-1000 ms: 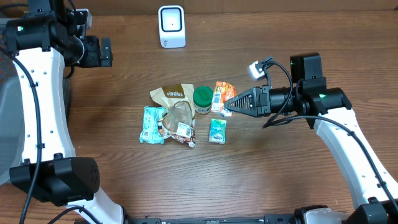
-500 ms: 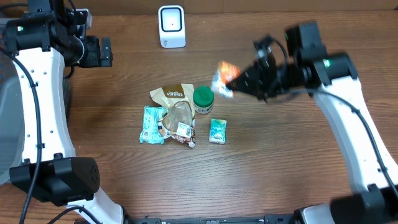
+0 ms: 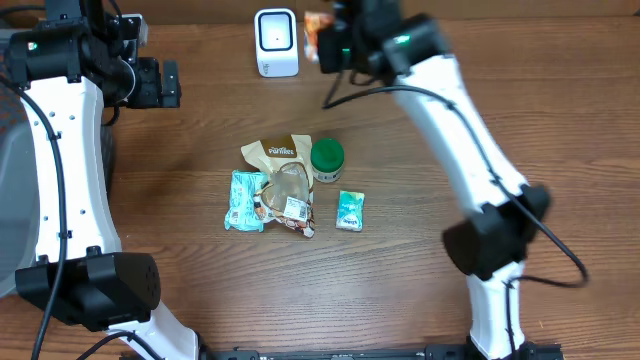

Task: Scan the item barcode
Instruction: 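Carry the orange box to the scanner and hold it before the window, then swing the orange box away to the right side of the table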

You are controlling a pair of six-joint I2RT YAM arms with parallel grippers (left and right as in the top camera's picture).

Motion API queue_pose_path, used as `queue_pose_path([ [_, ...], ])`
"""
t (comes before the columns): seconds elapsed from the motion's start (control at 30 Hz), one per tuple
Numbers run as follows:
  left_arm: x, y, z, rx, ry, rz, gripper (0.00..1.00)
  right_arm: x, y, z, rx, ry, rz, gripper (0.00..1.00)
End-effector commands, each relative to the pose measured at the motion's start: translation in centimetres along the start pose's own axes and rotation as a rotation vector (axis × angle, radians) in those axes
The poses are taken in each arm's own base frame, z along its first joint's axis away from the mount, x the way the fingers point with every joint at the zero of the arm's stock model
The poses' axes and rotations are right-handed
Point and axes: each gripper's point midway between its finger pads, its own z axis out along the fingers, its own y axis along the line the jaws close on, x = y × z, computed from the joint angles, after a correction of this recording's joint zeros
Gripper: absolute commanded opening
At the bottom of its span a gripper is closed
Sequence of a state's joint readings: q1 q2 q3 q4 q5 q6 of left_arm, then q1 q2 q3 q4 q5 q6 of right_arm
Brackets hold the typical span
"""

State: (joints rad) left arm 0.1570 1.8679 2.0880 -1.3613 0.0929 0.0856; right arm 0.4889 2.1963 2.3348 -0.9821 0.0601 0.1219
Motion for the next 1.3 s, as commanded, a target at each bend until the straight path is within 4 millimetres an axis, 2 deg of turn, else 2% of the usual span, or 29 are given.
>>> queue_pose_path([
  [0.0,-0.2,0.1,0.1,-0.004,-0.002,0.02,0.99,-2.2,-2.9,2.4,0.352,-0.123,-0.192,0.04],
  [0.2,-0.2,0.1,0.1,-0.004,-0.002,0.02,1.0,-4.7,-0.3,7.6,0.401,-0.244,-0.582,0.04],
  [0.33,-0.2,0.1,0.1,-0.004,-0.002,0.02,0.99,-5.8,0.4,10.4,0.436,-0.342,-0.68,0.04],
  [0.43,-0.2,0.1,0.1,-0.004,-0.002,0.02,1.0,-5.6,0.6,12.5,0.459,-0.37,-0.75,0.04],
  [0.63,-0.2,0.1,0.1,-0.003,-0.002,0.02,0.99,-3.4,0.8,16.1,0.487,-0.312,-0.987,0.04],
  [1.1,-0.2,0.1,0.1,-0.004,-0.002,0.02,1.0,-3.8,2.0,16.2,0.481,-0.351,-1.026,0.04],
  [1.27,-0.2,0.1,0.1,-0.003,-0.002,0.02,1.0,-3.7,2.7,16.3,0.423,-0.384,-0.943,0.04],
])
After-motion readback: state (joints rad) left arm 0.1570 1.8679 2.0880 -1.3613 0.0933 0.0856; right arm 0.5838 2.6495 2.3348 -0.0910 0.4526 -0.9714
